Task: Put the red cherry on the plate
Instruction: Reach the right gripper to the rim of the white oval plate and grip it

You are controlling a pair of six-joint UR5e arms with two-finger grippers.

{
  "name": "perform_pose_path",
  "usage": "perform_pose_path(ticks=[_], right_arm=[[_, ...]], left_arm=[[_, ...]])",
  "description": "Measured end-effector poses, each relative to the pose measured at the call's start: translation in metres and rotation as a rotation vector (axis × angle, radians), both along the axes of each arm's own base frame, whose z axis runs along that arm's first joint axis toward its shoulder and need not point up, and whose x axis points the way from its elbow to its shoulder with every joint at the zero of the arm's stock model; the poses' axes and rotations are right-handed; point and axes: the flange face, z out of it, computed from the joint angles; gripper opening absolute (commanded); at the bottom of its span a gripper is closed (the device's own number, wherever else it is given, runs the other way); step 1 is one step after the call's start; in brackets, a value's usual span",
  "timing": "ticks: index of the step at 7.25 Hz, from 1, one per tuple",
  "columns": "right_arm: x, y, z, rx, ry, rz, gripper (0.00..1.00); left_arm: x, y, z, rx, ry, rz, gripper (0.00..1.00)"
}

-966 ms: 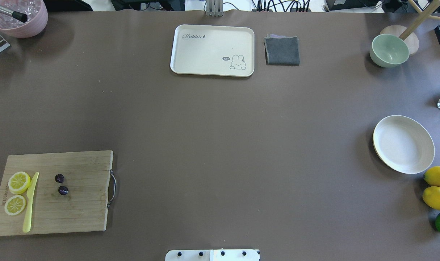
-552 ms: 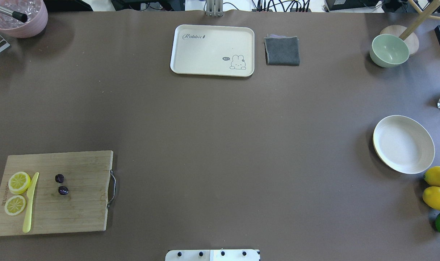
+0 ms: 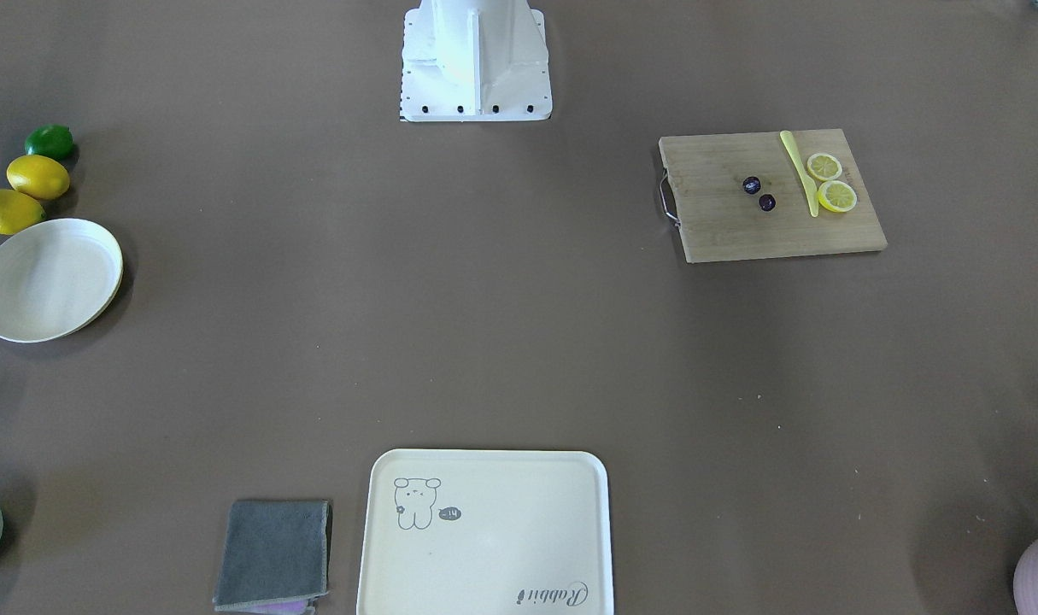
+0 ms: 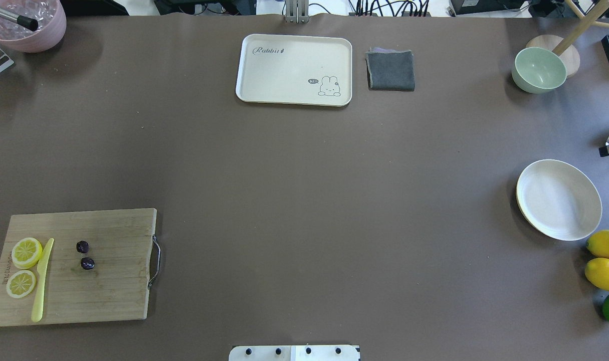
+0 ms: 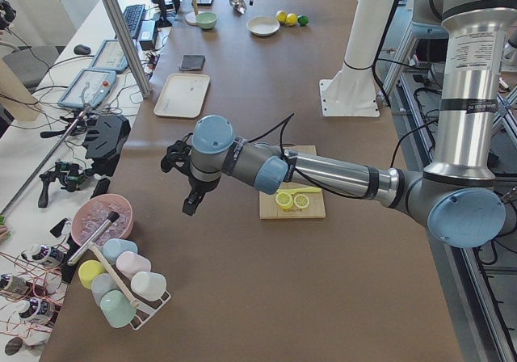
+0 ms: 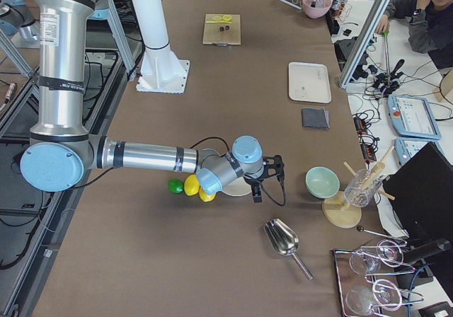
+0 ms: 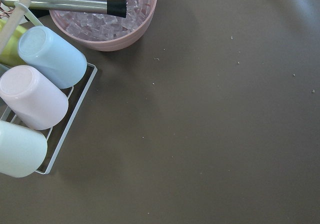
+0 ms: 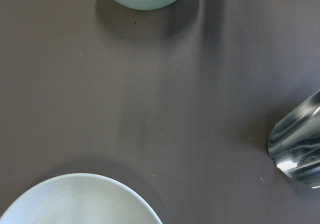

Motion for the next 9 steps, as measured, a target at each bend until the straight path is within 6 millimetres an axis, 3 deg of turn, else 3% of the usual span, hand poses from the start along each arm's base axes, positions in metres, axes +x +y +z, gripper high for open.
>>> perform_pose_path(ticks=[2,4,7,9], right_arm=[[-0.021,0.029,0.042,-0.009,-0.044,0.033,0.78],[-0.027,0.055,0.057,-0.020,-0.075,0.043,0.68],[-0.034,0.062,0.059,-0.026,-0.077,0.037,0.00],[-0.039,0.064,0.060,-0.029,-0.076,0.031,0.00]], left_arm=[[0.001,0.000,0.000,0.003,0.001,-0.001,0.98],[0.001,0.001,-0.001,0.005,0.002,-0.001,0.98],[0.001,0.001,-0.001,0.005,0.002,-0.001,0.98],[0.001,0.001,0.000,0.004,0.002,-0.001,0.98]])
